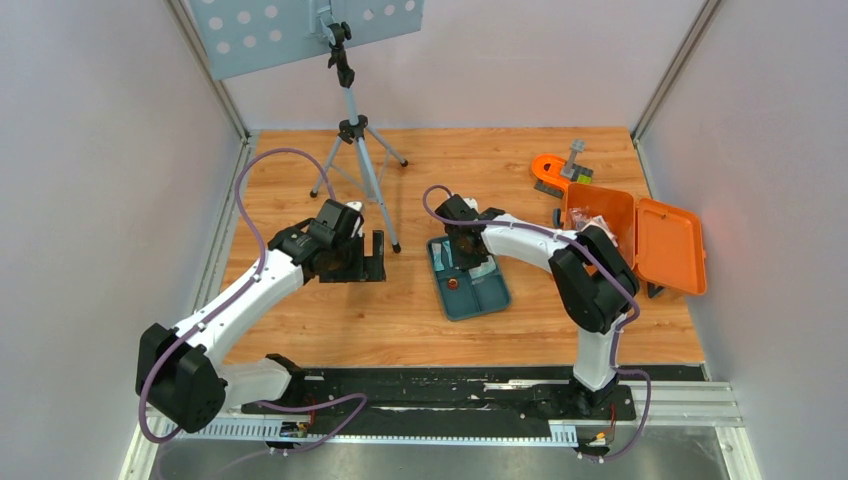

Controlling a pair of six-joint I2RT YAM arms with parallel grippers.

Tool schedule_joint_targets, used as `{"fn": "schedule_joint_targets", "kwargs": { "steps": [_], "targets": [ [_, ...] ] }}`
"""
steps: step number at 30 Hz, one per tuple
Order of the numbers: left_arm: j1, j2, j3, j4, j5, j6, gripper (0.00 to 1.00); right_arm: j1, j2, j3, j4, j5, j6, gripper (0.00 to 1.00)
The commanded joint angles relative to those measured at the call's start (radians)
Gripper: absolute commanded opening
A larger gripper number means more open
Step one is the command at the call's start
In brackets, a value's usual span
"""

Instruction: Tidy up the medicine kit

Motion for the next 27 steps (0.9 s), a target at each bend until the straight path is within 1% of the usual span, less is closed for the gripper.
{"fn": "schedule_joint_targets", "kwargs": {
  "steps": [1,7,15,20,23,27],
  "targets": [
    [0.004,-0.027,-0.005,0.010,-0.014,-0.001,1.00,-0.005,0.027,0.016,0.028,0.027,0.025,0.00],
    [0.004,-0.027,-0.007,0.010,-0.014,-0.003,1.00,-0.005,-0.045,0.021,0.016,0.013,0.002,0.00],
    [0.004,-0.023,-0.001,0.013,-0.014,-0.004,1.00,-0.008,-0.140,0.068,-0.062,0.013,-0.034,0.00],
    [0.004,-0.016,-0.001,0.019,-0.012,-0.003,1.00,-0.036,-0.183,0.098,-0.115,-0.010,-0.056,0.00],
    [0.004,-0.011,0.008,0.016,-0.013,0.003,1.00,-0.069,-0.198,0.139,-0.161,-0.043,-0.072,0.00],
    [0.004,-0.010,0.013,0.016,-0.014,0.007,1.00,-0.115,-0.198,0.232,-0.263,-0.049,-0.111,0.00]
  ]
}}
